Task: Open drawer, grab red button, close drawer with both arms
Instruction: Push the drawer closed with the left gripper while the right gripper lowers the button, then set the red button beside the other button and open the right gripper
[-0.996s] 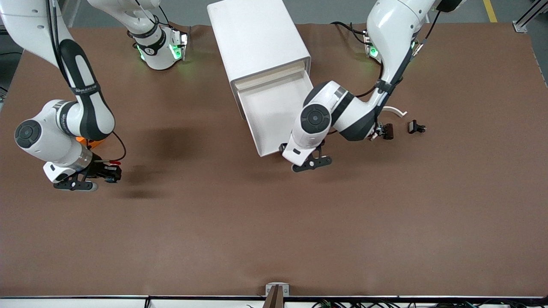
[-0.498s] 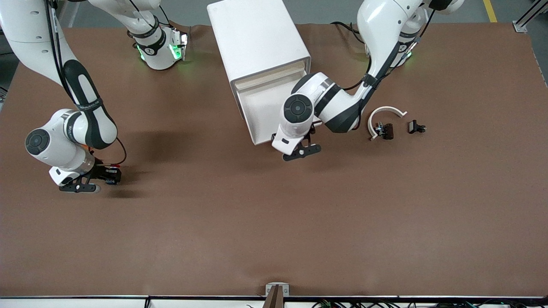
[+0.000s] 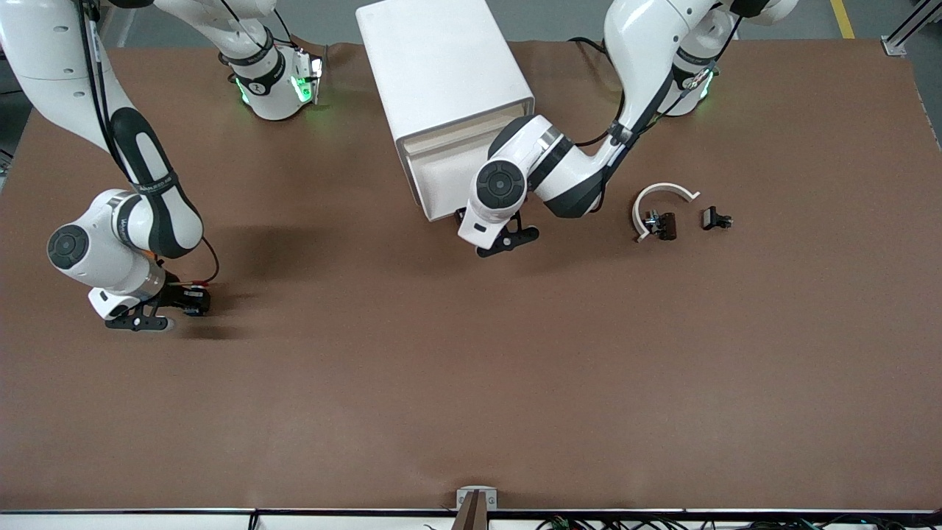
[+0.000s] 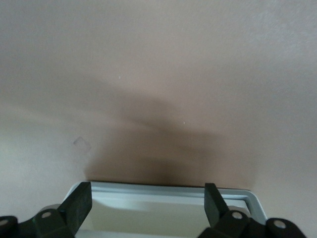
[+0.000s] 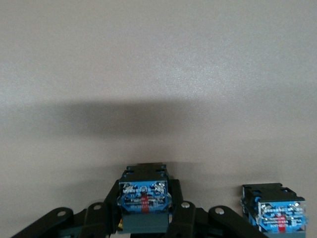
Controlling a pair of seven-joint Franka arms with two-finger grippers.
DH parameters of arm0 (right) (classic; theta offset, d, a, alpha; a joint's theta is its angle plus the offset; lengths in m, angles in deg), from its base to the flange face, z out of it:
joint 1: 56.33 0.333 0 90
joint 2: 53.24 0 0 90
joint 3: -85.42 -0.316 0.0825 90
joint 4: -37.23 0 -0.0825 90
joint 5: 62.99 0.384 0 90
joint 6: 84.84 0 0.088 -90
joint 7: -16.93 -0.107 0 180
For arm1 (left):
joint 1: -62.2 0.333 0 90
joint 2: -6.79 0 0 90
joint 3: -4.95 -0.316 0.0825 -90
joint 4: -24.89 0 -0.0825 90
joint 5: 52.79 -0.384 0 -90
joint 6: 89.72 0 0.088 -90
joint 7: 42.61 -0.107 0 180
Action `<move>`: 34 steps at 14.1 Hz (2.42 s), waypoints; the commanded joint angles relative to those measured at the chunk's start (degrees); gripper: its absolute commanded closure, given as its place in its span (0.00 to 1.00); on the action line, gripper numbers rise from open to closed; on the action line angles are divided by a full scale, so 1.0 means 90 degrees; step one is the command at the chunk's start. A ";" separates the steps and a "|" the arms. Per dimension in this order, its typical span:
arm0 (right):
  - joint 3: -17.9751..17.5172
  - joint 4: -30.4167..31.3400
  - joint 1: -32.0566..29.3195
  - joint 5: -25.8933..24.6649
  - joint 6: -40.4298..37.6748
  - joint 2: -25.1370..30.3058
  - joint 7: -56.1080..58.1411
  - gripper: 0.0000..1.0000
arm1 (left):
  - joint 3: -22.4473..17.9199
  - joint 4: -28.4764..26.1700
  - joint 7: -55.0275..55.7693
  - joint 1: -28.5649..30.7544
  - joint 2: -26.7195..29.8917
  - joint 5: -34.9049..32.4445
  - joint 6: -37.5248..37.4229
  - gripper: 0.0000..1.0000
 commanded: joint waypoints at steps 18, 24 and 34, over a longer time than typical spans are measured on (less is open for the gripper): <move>-0.0120 0.0248 -0.0228 0.0089 -0.0760 0.0281 -0.0009 1.00 | 0.0588 -0.0212 0.1128 -0.0188 0.0014 0.1236 -0.0092 0.00; -0.0120 0.0228 -0.0247 0.0089 -0.0769 0.0281 -0.0018 0.00 | 0.0588 -0.0144 0.1099 -0.0188 0.0033 0.1188 -0.0092 0.00; -0.0120 -0.3020 -0.0033 -0.0213 -0.5717 0.1072 -0.0505 0.00 | -0.0787 0.1136 0.1011 0.0124 0.0208 0.0370 -0.0092 0.00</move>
